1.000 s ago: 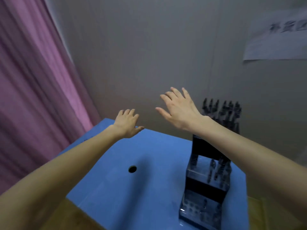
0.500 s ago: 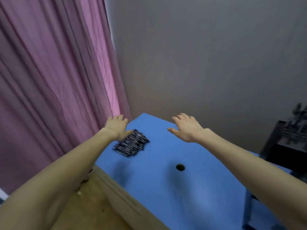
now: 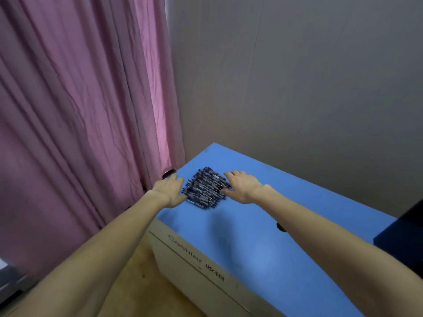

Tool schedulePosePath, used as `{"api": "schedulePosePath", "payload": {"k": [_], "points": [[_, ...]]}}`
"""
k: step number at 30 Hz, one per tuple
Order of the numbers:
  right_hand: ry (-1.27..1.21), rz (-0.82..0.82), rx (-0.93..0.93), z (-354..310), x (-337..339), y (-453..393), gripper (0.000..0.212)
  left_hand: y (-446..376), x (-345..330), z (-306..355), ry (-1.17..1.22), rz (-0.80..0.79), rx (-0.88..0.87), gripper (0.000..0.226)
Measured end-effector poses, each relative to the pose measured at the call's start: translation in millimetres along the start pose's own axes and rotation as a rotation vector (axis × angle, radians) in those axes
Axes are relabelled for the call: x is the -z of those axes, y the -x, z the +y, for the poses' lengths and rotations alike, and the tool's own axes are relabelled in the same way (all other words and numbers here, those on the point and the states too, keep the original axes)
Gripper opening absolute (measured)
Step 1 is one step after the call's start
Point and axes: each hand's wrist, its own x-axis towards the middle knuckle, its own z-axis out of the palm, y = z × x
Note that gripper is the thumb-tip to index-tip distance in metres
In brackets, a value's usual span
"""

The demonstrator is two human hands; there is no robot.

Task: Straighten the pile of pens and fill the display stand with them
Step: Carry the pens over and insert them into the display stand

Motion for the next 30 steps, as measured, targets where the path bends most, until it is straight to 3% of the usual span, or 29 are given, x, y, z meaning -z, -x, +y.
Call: {"api": "schedulePosePath", "payload": {"k": [9,16,24,30], "points": [[-0.049,-0.014,0.073,-28,-82,-71,0.027,-53,-71,-27,0.075,-0.239,0.016,0.067],[-0.077,-0.02,0.056,-38,-125,-142,0.032,-110,-108,-38,0.351,-0.372,0.172,0.059],[-0.119,0.082,0.146,-23,-157,-171,0.024,-157,-130,-34,0.554,-0.328,0.316,0.04],[-0.28,0.008,0.094,-25,-165,-164,0.028,-167,-143,-32,0.705,-0.271,0.398,0.066]]}}
